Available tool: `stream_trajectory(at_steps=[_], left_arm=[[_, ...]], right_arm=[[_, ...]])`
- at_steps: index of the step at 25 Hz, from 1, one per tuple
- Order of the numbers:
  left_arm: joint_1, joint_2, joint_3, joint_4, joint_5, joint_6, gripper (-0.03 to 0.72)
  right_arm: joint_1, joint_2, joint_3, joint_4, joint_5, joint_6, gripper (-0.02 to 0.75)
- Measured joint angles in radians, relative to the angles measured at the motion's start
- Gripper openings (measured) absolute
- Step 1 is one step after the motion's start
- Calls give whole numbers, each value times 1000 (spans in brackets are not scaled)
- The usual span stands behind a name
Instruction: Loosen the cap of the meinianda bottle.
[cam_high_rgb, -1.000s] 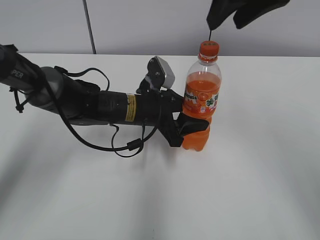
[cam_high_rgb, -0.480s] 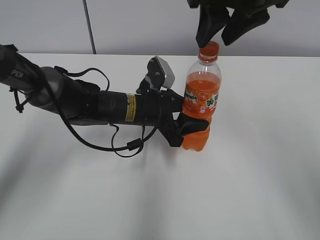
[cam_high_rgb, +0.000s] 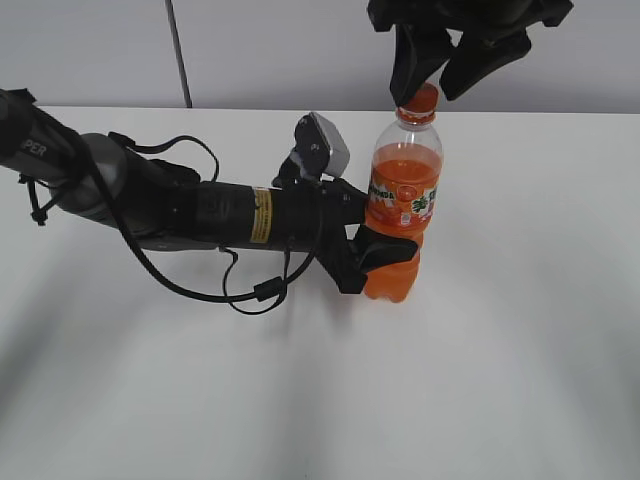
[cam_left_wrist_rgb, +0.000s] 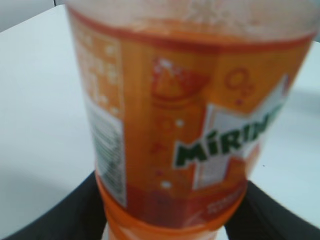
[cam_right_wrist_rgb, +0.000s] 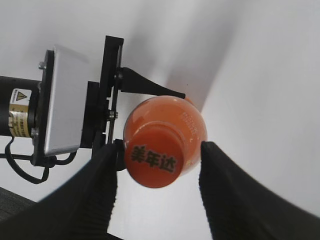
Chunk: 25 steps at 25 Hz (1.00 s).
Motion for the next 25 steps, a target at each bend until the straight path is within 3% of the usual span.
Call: stream_trajectory(at_steps=[11, 17, 21, 25], left_arm=[[0, 0, 0, 0, 0, 0, 411], [0, 0, 0, -1, 0, 0, 411], [0, 0, 0, -1, 0, 0, 411], [0, 0, 0, 0, 0, 0, 410]], right_arm=[[0, 21, -3, 0, 0, 1, 391], [0, 21, -4, 4, 0, -31, 272], [0, 21, -5, 5, 0, -105, 272], [0, 21, -5, 6, 0, -315, 272]])
